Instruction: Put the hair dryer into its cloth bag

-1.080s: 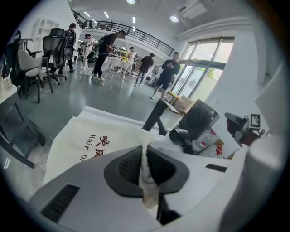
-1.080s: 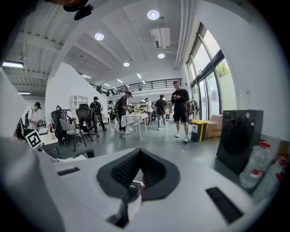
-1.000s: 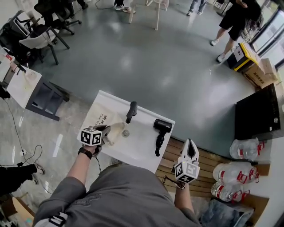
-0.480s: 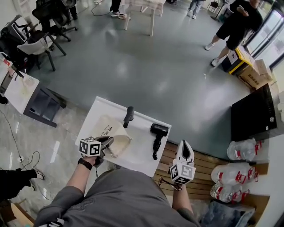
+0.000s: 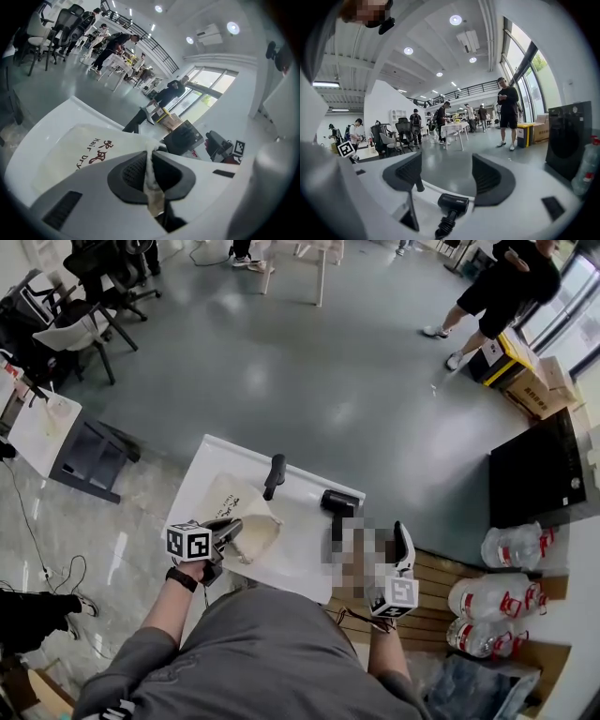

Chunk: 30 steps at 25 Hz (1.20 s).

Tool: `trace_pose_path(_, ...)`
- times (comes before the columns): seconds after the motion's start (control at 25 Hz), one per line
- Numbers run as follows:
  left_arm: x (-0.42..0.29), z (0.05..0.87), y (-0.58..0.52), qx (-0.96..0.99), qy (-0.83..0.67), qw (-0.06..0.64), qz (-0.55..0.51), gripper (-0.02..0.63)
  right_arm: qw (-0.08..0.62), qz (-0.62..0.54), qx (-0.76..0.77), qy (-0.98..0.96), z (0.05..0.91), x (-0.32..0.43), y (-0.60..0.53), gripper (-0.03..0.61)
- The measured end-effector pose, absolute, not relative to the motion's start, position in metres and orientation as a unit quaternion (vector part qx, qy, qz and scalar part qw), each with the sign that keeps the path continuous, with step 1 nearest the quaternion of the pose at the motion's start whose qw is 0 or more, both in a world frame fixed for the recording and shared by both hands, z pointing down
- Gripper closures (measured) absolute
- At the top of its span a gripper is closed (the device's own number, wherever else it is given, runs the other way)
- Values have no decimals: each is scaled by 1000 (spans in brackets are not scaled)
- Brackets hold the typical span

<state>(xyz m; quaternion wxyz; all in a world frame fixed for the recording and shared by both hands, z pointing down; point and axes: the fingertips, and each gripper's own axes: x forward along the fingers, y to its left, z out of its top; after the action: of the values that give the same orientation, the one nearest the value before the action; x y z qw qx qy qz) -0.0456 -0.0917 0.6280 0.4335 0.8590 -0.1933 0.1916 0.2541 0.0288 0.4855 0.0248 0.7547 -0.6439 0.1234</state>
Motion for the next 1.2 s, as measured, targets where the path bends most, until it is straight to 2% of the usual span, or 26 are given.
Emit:
trace_pose_path(0.28,-41,626,-94,858,-193,438,183,594,97,162,742,-644,531,249,25,255)
trace_pose_path(1.2,-40,619,-91,856,-207,440,176,594,227,370,687,-583,745,254,-3,256)
